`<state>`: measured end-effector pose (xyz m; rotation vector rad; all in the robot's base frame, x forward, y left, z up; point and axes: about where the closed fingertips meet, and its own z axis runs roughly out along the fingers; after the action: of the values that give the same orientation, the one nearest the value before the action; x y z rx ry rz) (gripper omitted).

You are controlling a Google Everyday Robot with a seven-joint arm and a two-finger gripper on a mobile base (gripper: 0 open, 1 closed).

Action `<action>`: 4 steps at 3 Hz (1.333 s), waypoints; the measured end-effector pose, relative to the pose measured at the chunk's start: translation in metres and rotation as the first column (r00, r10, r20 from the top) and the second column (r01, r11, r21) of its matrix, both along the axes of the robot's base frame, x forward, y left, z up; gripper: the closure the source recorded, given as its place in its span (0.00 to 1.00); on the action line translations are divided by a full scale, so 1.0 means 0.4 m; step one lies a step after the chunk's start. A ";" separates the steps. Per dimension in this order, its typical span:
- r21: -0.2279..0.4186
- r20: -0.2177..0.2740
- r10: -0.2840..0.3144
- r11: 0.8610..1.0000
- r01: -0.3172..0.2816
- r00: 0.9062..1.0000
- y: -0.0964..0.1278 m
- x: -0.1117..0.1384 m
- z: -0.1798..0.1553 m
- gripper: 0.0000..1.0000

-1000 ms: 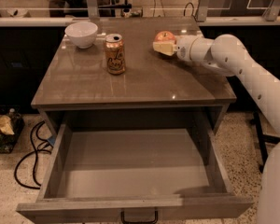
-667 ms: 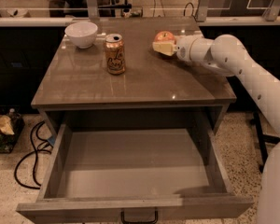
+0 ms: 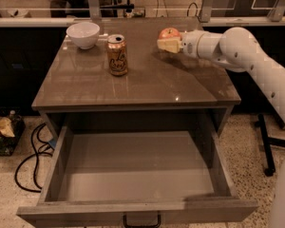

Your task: Place apple into top drawer

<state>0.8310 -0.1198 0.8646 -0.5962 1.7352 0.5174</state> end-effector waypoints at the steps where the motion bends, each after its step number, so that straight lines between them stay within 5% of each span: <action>1: -0.037 0.027 0.003 0.999 -0.002 1.000 -0.002 -0.081 0.067 1.00; 2: -0.080 0.037 0.015 0.997 -0.012 0.999 0.018 -0.200 0.113 1.00; 4: -0.118 0.035 0.052 0.992 -0.048 0.998 0.070 -0.457 0.048 1.00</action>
Offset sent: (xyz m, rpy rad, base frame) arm -0.1466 0.0160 0.0567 -0.1438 -0.0296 0.0303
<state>0.6481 -0.0917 0.8839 -0.7301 1.7263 0.4381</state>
